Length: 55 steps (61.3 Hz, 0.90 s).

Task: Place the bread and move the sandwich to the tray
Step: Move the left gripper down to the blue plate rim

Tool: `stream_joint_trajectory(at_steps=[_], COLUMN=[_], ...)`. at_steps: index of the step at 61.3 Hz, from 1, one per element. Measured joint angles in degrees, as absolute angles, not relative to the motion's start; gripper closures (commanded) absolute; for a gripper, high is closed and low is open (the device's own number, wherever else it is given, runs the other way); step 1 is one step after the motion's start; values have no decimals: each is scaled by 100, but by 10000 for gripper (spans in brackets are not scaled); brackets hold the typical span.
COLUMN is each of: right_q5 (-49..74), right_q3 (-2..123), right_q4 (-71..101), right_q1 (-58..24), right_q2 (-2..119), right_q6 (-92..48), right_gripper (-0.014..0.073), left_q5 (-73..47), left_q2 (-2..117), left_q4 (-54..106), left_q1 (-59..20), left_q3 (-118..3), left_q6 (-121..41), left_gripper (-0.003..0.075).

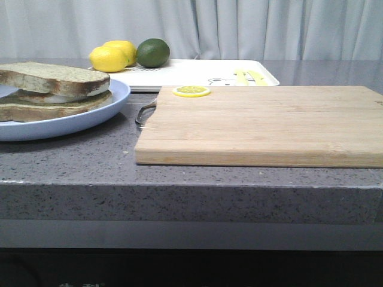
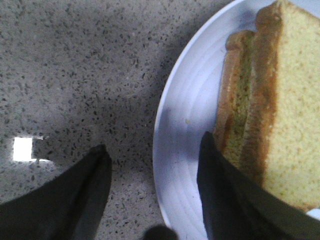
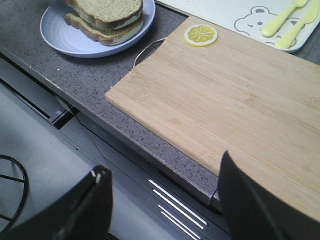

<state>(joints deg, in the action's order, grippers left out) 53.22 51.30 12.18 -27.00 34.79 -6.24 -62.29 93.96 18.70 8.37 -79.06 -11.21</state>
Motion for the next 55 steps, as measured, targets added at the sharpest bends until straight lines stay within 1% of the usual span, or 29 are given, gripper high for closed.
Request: stream_joint_trajectory(at_steps=[21, 29, 34, 40, 46, 52, 55], right_q5=[5322, 5322, 5322, 5322, 5322, 5322, 5322], right_q3=[5130, 5130, 5130, 5130, 5130, 5130, 5130], right_q4=[1218, 1218, 1218, 1218, 1218, 1218, 1218], right_q1=[-2700, -2700, -2700, -2700, -2700, -2700, -2700], right_q2=[3479, 3479, 3479, 3479, 3479, 3479, 3479], right_q6=[-624, -624, -624, -624, -624, -616, -616], right_gripper=[118, 118, 118, 118, 118, 118, 118], left_q5=[-6229, -6229, -6219, -6219, -6219, -6198, -6198], left_q2=[9855, 10018, 10058, 10057, 10057, 10057, 10057], left_q4=[1968, 1980, 2022, 2099, 2175, 2185, 2210], left_q1=[811, 778, 776, 776, 767, 754, 754], left_q3=[-7909, -7909, -7932, -7932, -7932, -7932, -7932], left_q6=[-1229, -1275, -1330, -1363, -1363, -1366, -1366], left_gripper=[342, 372, 430, 557, 658, 741, 741])
